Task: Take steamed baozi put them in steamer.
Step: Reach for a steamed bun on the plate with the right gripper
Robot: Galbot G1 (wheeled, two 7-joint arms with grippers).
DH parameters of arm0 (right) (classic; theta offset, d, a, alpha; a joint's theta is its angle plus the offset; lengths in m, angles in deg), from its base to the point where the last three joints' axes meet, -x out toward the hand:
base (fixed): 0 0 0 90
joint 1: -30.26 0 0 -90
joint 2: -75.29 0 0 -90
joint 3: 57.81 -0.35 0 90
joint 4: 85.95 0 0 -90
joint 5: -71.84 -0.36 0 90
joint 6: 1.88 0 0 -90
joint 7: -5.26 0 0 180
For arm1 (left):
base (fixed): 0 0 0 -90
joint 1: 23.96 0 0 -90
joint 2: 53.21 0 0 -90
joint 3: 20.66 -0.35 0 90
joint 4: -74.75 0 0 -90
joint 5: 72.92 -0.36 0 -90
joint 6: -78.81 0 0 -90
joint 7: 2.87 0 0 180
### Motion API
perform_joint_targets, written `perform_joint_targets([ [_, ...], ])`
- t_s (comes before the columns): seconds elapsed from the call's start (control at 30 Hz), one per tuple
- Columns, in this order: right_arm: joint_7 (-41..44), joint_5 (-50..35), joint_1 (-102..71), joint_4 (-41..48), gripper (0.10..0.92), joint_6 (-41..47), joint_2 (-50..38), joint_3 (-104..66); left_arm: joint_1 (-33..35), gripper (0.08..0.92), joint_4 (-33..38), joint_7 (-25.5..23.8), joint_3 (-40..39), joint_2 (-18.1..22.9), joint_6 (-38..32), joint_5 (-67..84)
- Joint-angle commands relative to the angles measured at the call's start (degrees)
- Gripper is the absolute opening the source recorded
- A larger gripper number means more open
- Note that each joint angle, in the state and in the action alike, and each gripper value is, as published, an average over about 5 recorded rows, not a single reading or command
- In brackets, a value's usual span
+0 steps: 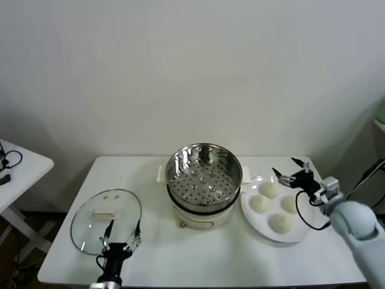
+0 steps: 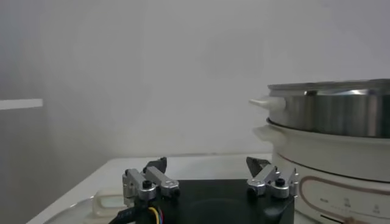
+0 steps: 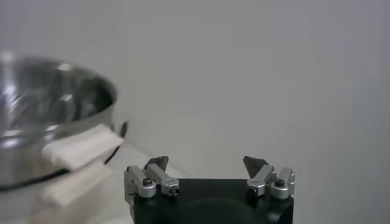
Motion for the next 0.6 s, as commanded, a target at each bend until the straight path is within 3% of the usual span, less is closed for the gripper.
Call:
perform_joint_targets([
  [0.03, 31.43, 16.00, 50.16, 21.55, 0.823, -12.14, -8.58, 52.91, 0.01, 0.823, -0.24, -0.11, 0.04, -0.13, -0.19, -0.18],
  [0.27, 40.79, 13.12, 68.54, 34.70, 0.823, -19.75, 3.34, 75.17, 0.01, 0.823, -0.98, -0.22, 0.13, -0.25, -0.65, -0.58],
  [0.6, 42.35, 7.28, 63.40, 42.45, 0.823, -18.19, 14.34, 76.76, -0.44, 0.823, -1.59, -0.34, 0.29, -0.19, -0.97, -0.62],
])
